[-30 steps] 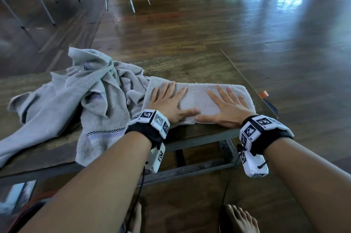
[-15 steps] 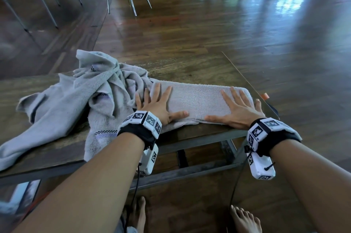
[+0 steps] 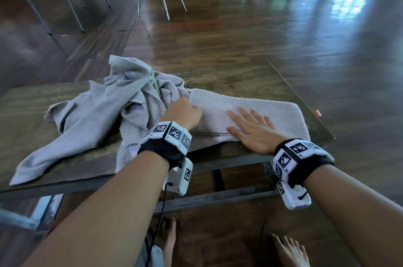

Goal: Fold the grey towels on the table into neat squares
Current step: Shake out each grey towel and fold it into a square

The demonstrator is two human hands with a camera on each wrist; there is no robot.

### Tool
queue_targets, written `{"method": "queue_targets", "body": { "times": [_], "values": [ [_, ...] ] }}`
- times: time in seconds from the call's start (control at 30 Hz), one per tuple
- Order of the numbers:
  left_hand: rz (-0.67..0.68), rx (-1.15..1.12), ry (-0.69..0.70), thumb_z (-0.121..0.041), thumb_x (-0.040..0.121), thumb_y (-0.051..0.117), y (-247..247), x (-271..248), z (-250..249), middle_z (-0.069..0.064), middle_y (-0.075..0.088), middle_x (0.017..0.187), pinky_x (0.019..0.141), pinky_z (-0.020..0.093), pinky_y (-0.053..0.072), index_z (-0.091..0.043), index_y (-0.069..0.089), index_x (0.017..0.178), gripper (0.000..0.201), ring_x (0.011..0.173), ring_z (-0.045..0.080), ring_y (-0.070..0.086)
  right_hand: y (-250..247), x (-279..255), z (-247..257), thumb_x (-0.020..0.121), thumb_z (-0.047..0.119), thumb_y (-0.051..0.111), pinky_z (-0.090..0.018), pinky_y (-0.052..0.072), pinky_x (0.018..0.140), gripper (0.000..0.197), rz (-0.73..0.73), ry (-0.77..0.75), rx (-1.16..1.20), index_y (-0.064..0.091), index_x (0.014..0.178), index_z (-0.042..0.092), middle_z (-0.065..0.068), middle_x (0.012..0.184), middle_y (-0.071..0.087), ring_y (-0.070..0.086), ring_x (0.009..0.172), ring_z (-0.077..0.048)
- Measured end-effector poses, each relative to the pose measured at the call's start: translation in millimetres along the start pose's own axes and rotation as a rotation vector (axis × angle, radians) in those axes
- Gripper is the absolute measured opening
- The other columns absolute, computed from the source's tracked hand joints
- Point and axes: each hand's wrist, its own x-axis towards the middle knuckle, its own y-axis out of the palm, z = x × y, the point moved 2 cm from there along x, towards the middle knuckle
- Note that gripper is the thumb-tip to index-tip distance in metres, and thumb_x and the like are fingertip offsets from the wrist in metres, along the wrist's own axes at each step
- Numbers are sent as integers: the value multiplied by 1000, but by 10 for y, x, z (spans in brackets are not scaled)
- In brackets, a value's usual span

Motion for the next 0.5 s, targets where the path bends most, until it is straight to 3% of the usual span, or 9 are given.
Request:
{"method": "queue_targets", "body": {
  "times": [0.07,0.23,0.37,0.43,0.5],
  "values": [
    [-2,9,-45,-35,91,48,36,-22,-4,0,50,67,48,26,27,-16,41,67,31,56,14,44,60,36,14,89,79,9,-50,-14,121,70,32,7,-49,-15,151,57,11,165,-23,-26,151,-20],
    [78,45,-91,-39,86,57,121,2,-44,-2,47,59,46,24,32,-16,45,63,34,50,15,44,54,48,-3,86,81,5,-50,-15,121,71,26,-5,-54,-15,150,58,11,165,-23,-26,151,-20],
    [73,10,-117,-34,79,63,120,24,-68,-1,49,65,47,26,33,-11,47,70,29,55,16,45,51,35,-9,90,78,8,-50,-14,121,70,17,-21,-49,-12,152,55,10,166,-20,-25,151,-21],
    [58,-42,-84,-32,79,63,97,33,-102,0,53,74,52,27,35,-7,49,84,29,62,17,50,10,24,-1,94,73,12,-49,-12,122,67,8,-24,-7,-5,155,52,9,167,-15,-21,153,-21],
    [37,-110,-50,-29,77,63,49,26,-166,1,54,74,52,28,34,-9,51,83,24,66,20,53,-59,21,20,98,68,15,-49,-3,123,63,-33,-38,67,16,156,44,8,169,4,-5,156,-23]
  ]
}}
